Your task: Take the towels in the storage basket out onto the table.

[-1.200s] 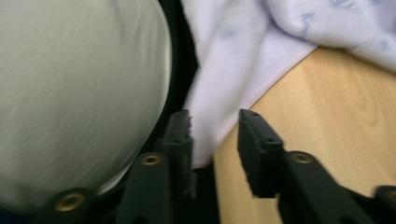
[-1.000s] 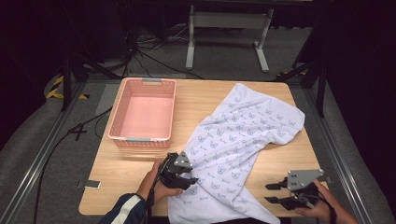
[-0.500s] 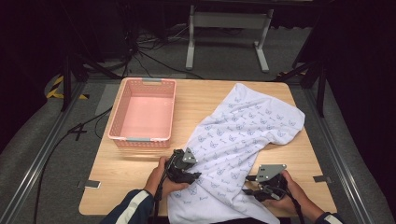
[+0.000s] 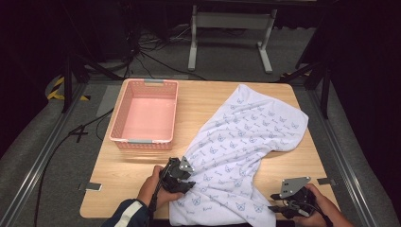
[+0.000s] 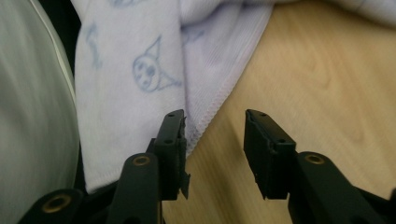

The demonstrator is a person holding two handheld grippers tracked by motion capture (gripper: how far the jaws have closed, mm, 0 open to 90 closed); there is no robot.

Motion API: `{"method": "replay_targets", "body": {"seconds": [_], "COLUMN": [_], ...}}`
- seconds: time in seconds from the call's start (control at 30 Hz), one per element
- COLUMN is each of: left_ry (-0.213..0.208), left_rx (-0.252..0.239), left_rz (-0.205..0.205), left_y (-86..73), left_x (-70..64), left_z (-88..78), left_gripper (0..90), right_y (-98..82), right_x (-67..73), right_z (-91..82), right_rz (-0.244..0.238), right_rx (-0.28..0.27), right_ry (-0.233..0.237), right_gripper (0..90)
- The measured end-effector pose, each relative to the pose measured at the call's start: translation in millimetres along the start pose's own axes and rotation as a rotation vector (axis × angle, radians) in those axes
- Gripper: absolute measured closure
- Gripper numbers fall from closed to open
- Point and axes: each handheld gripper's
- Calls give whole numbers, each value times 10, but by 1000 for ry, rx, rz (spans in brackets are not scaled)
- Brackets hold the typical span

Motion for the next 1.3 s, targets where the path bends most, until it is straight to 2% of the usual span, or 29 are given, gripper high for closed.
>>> {"method": "replay_targets", "body": {"seconds": [0.03,0.07,0.13,0.17,0.2,0.27,0.3,0.33,0.37,0.43,0.47,0.5,0.57,0.6,0.73,0.8,0.83,0.87,0.93,0.97,1.03,1.07,1.13,1.17,1.2,1.23,1.27,1.3], "left_ry": [-8,-10,26,25,24,34,51,49,54,64,43,49,40,38,41,43,44,44,43,26,17,27,51,49,36,36,16,10], "left_rx": [-42,-65,-95,-107,-125,-123,-119,-110,-102,-84,-70,-60,-66,-62,-59,-55,-47,-43,-44,-42,-39,-18,28,56,88,88,117,126], "left_rz": [16,19,12,19,23,24,32,26,27,25,35,40,25,28,6,-15,-22,-31,-43,-50,-32,-22,28,36,55,55,69,81], "left_y": [17,37,157,210,265,356,400,443,464,504,512,514,493,478,407,341,312,280,221,192,170,174,192,194,183,183,168,165], "left_x": [7,7,27,48,70,102,123,142,156,187,200,198,193,199,224,231,235,239,239,227,172,136,68,35,-8,-8,-46,-68], "left_z": [6,10,26,33,51,90,117,150,173,225,243,265,267,253,223,196,177,162,138,127,121,111,88,68,44,44,20,11], "left_gripper": [523,513,467,469,468,465,464,463,464,464,477,483,481,484,525,531,544,544,582,593,615,615,630,644,651,653,653,639], "right_y": [40,78,167,225,273,340,374,400,418,430,426,413,397,384,277,161,38,38,-78,-159,-267,-304,-319,-311,-280,-280,-268,-253], "right_x": [-27,-52,-116,-154,-175,-193,-186,-173,-168,-143,-132,-128,-105,-98,-81,-75,-84,-84,-88,-89,-71,-35,24,61,124,124,134,118], "right_z": [-31,-58,-66,-37,2,67,111,148,193,258,276,272,251,245,183,116,54,54,-8,-51,-106,-129,-153,-165,-191,-191,-202,-227], "right_rz": [15,20,45,31,45,31,15,3,-3,-16,-24,-26,-37,-40,-18,9,53,53,91,119,139,134,100,72,31,31,29,25], "right_rx": [-41,-88,-147,-157,-156,-151,-142,-128,-121,-91,-92,-96,-78,-70,-32,-16,-8,-8,1,6,0,-2,-7,-12,-10,-10,-13,-51], "right_ry": [-29,-52,-86,-81,-86,-54,-58,-67,-37,-20,-18,6,16,13,14,4,-5,-5,-19,-19,21,44,99,131,145,145,138,147], "right_gripper": [575,574,577,566,552,549,542,542,549,571,628,675,837,862,877,878,878,878,877,877,873,872,869,868,858,858,839,841]}}
Point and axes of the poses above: each handheld gripper's, and its own axes: z roughly forward along the jaws, y roughly out of its top, x roughly to its left, and after that the axes turned 15 degrees about x, right-handed
